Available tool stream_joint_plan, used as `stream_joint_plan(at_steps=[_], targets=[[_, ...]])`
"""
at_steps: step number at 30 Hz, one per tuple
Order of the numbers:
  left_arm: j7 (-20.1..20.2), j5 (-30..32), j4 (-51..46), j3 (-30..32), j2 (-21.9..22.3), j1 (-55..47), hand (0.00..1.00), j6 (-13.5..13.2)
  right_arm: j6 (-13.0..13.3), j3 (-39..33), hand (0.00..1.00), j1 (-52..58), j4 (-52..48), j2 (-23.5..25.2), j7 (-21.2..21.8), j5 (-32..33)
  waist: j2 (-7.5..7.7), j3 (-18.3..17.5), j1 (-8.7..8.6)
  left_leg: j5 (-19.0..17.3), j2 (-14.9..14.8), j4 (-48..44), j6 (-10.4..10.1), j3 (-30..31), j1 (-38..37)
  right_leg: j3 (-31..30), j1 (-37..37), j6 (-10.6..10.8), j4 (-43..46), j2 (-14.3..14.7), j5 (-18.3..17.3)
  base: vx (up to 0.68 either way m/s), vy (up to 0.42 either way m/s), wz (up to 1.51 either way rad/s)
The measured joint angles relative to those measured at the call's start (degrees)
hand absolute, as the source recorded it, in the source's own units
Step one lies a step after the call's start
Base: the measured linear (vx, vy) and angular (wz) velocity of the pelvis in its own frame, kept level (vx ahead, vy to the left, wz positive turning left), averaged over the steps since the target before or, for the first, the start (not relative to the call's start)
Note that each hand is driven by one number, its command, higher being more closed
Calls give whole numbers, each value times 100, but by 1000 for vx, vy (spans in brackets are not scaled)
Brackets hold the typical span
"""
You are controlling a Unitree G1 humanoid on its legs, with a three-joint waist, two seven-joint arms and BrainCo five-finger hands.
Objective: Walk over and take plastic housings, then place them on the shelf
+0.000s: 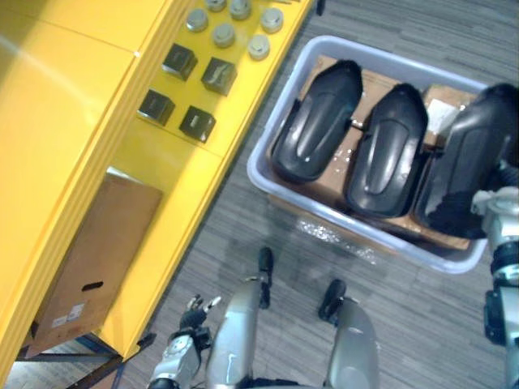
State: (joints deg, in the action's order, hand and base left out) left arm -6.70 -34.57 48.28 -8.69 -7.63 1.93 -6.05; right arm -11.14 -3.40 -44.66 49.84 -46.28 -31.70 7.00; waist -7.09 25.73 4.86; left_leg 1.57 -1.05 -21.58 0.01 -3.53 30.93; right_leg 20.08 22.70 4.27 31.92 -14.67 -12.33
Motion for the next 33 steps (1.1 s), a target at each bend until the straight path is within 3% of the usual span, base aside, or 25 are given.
stream_joint_plan(at_steps=[3,7,9,13,17,22,25,29,33], targets=[[-217,-346,-496,80,13,-138,0,-224,114,-183,100,138,-721,114,-500,-466,82,4,-42,-32,-8,31,12,14,-252,19,-305,14,-146,50,10,0,0,0],[-606,-369,-1958,491,-16,-594,0,-374,133,-714,100,745,-2040,505,-1084,-1088,317,94,-99,-21,-3,441,-5,-22,-926,35,-977,76,-612,143,90,41,2,-5],[-1042,-258,-2640,906,-42,-762,0,-335,133,-884,100,1125,-2624,724,-1223,-1350,467,20,-106,30,0,735,-45,-55,-1243,52,-1279,83,-943,202,193,109,4,-9],[-1927,464,-4177,1752,-89,-845,0,-12,150,-1244,100,2088,-3821,1177,-1279,-1727,719,-519,-126,89,60,1265,-68,-78,-1669,242,-1879,164,-1758,321,460,199,0,9],[-2215,1157,-5257,1873,-96,-656,0,164,421,-1255,100,2505,-4383,1843,-1341,-2220,862,-880,-196,102,185,1574,-54,-27,-2147,398,-2496,259,-2294,333,589,185,-1,14],[-1872,1622,-6017,1527,-126,-216,0,221,1195,-817,100,2547,-4848,2007,-1453,-2845,853,-1290,-164,130,196,2036,-70,-34,-2668,417,-2897,253,-2572,378,730,108,-8,-2],[-1223,1698,-6050,820,-265,163,0,299,1683,-275,100,2317,-4962,2024,-1352,-2967,847,-1473,-173,185,173,2302,-69,-124,-3010,351,-3053,257,-2572,390,787,49,-12,-13],[-428,1229,-6041,182,-333,738,0,554,2047,283,100,2063,-5083,2096,-1049,-3107,817,-1562,-236,222,169,2396,-36,-224,-3132,315,-3068,206,-2573,388,890,-19,25,-15],[-12,712,-5993,-104,-332,949,0,698,2257,580,100,2055,-5155,2276,-894,-3161,813,-1573,-254,341,188,2608,-17,-326,-3281,239,-3070,225,-2602,378,960,-58,45,-16]])
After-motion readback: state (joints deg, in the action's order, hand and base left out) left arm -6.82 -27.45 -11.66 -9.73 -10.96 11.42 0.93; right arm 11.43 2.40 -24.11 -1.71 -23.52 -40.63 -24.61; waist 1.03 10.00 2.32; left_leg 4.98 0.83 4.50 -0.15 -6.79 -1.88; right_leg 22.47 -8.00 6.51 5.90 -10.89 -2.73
